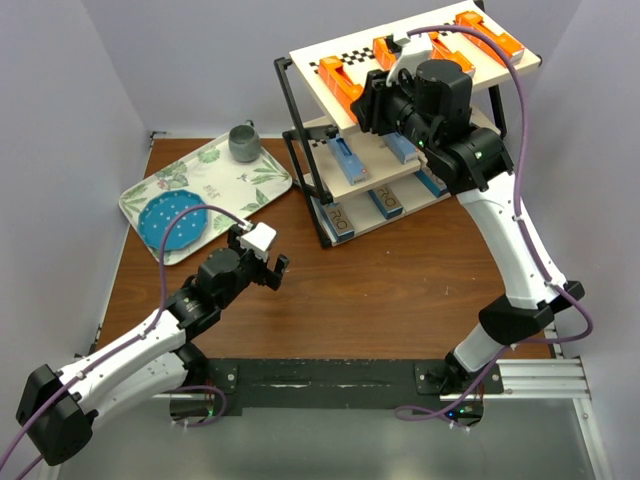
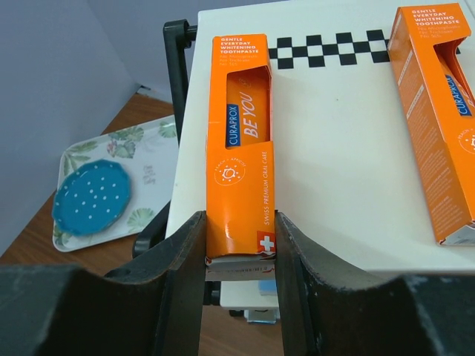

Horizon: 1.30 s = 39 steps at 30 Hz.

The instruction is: Place and organize the toothpastes onto the shelf

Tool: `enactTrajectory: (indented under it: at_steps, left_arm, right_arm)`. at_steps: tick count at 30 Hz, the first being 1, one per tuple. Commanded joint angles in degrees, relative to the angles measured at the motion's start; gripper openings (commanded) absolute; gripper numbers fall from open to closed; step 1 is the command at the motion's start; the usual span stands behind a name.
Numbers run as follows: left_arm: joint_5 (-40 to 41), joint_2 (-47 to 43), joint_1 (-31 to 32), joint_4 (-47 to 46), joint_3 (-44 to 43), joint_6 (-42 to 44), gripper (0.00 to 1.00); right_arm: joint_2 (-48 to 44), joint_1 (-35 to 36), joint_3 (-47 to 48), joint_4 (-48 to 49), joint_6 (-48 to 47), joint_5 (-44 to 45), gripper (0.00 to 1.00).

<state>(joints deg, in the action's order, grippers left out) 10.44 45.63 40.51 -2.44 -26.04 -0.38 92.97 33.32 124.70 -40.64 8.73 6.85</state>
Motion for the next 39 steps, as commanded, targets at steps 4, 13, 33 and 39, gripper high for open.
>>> enactTrajectory:
  at_steps: [4,13,33,39]
  left_arm:
    - [0.5,-0.9,-0.2,-1.3,-2.5,-0.1,0.96]
    - [0.7,-1.0,-0.2,-1.2,-2.6,0.0,0.96]
    - [15.8,-5.9,-0.4,8.7,-10.9,-3.7,1.00]
    - [22.5,-8.1,-0.5,17.2,-21.1,-4.5,1.00]
  right_arm:
    - [1.2,0.8,1.1,3.8,0.1,2.0,0.38]
    - [1.3,1.5,1.1,4.0,0.3,4.7,0.45]
    - [-14.6,1.3,-14.0,14.4,-4.6,16.1,0.93]
    - [-29.3,1.4,-29.4,20.6,-8.4,28.2,0.98]
